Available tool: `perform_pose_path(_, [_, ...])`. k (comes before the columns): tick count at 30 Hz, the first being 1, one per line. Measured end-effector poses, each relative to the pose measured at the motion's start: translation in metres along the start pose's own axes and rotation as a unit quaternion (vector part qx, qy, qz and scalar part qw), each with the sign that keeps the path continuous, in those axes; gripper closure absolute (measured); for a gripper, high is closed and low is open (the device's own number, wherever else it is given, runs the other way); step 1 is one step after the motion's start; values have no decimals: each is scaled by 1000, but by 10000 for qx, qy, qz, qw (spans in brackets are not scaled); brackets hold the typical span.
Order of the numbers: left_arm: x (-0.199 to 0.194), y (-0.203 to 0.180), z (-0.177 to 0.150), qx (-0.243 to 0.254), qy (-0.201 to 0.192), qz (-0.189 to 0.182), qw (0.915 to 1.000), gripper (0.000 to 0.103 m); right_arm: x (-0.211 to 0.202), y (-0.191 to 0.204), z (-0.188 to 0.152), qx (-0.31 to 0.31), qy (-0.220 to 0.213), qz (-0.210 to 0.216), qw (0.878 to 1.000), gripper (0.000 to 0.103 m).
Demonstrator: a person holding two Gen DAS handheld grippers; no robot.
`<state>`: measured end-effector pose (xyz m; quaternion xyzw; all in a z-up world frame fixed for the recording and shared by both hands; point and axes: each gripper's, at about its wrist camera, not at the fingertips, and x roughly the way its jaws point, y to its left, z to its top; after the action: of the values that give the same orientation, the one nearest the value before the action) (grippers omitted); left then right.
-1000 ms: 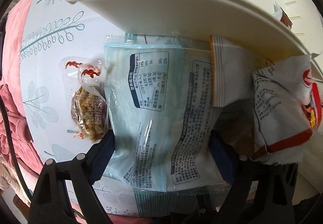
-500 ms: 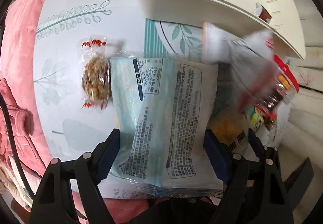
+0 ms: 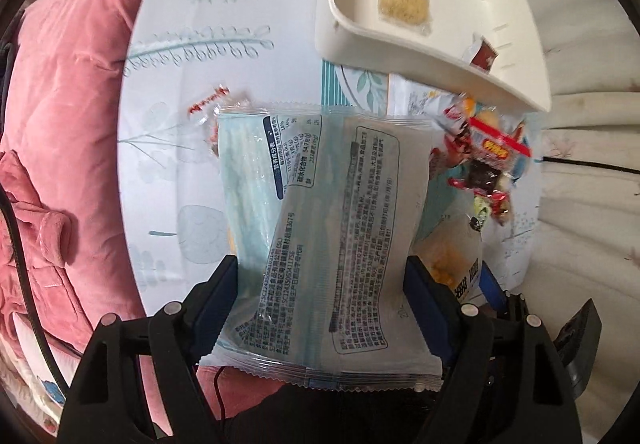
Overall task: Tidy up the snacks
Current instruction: 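Lift both bags over the white tray and release them inside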
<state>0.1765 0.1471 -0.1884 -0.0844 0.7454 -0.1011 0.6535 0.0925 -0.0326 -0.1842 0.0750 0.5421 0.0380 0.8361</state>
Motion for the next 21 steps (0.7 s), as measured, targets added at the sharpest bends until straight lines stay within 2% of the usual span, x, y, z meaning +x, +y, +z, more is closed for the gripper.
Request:
perform_pose_path(7, [-43,-4,1,88,-457,-213,9987,23,-35,14,-12,423,-360,76,9984,14])
perform_pose_path(12, [-70,-9,10,170,-776,-279,9964,23,-60,5,6,588,-750,99,9954,14])
perform_pose_path(21, [-102,-38,40,202,-1319,-410,9902,23,-83,-11,55,468,-1390,22,9892,14])
